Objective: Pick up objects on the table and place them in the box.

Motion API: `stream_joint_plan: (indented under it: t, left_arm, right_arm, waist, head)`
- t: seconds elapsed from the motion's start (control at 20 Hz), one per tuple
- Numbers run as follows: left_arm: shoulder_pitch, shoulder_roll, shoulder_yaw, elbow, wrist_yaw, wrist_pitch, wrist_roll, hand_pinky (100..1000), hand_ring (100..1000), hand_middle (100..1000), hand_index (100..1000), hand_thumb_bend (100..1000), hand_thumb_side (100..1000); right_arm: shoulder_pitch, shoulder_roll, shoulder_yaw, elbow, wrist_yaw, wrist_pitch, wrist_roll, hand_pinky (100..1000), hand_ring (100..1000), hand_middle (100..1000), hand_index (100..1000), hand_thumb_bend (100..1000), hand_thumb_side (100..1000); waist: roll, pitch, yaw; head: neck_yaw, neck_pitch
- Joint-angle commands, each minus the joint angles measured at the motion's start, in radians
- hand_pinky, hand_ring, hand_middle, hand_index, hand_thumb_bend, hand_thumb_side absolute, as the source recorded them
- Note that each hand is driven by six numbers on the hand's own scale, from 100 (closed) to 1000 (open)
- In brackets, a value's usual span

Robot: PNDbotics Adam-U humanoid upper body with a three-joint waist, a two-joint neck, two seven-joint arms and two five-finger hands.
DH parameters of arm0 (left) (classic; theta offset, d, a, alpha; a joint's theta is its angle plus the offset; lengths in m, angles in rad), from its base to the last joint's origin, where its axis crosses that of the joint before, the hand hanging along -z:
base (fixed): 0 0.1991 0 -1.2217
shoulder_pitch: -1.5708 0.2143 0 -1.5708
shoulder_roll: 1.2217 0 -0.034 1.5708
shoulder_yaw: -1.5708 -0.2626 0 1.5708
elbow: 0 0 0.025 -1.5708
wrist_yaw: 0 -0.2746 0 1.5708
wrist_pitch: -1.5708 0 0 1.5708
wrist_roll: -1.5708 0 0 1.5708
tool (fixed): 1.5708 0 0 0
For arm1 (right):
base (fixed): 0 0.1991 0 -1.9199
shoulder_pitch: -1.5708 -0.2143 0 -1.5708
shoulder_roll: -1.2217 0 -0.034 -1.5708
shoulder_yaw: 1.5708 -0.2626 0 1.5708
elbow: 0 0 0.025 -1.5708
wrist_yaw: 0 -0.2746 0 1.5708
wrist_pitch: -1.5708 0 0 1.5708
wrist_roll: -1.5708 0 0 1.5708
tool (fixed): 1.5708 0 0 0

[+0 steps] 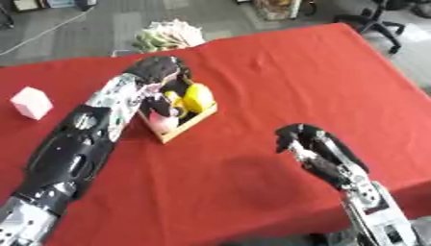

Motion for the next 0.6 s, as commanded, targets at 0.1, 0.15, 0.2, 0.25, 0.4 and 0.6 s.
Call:
stream_joint_plan:
  t: [0.1,0.15,0.2,0.25,0.4,0.6]
  left_arm:
    - [-0.022,0.034,0.022,-0.078,0.091,0.033,0.025,796,683,656,776,551,161]
    - [-0.024,0.045,0.024,-0.103,0.127,0.042,0.031,795,678,650,771,542,165]
    - [-0.025,0.061,0.026,-0.132,0.165,0.052,0.037,792,670,643,767,538,167]
    - [-0.025,0.076,0.027,-0.161,0.201,0.064,0.039,790,665,636,761,530,171]
    - [-0.015,0.146,0.033,-0.255,0.314,0.095,0.033,784,652,610,740,514,151]
    - [0.034,0.272,0.043,-0.309,0.383,0.112,-0.088,799,689,650,773,507,107]
  right_arm:
    - [-0.012,-0.005,-0.006,-0.013,-0.004,-0.002,-0.002,695,574,557,698,100,503]
    - [-0.011,-0.005,-0.007,-0.013,-0.003,-0.002,-0.003,695,574,557,698,100,503]
    - [-0.011,-0.005,-0.008,-0.013,-0.002,-0.002,-0.004,695,574,557,698,100,511]
    - [-0.01,-0.005,-0.01,-0.013,-0.002,-0.002,-0.006,695,574,557,698,100,502]
    - [-0.008,-0.008,-0.016,-0.012,0.001,-0.002,-0.011,696,574,557,698,100,499]
    - [-0.002,-0.016,-0.023,-0.011,0.005,-0.002,-0.019,696,574,557,698,100,498]
  waist:
    - [0.005,0.0,0.005]
    - [0.005,0.0,0.007]
    - [0.006,0.0,0.01]
    - [0.006,0.0,0.013]
    - [0.007,-0.002,0.024]
    - [0.014,-0.007,0.039]
  head:
    - [-0.008,-0.014]
    - [-0.011,-0.016]
    - [-0.015,-0.017]
    - [-0.018,-0.018]
    - [-0.028,-0.018]
    - [-0.043,-0.019]
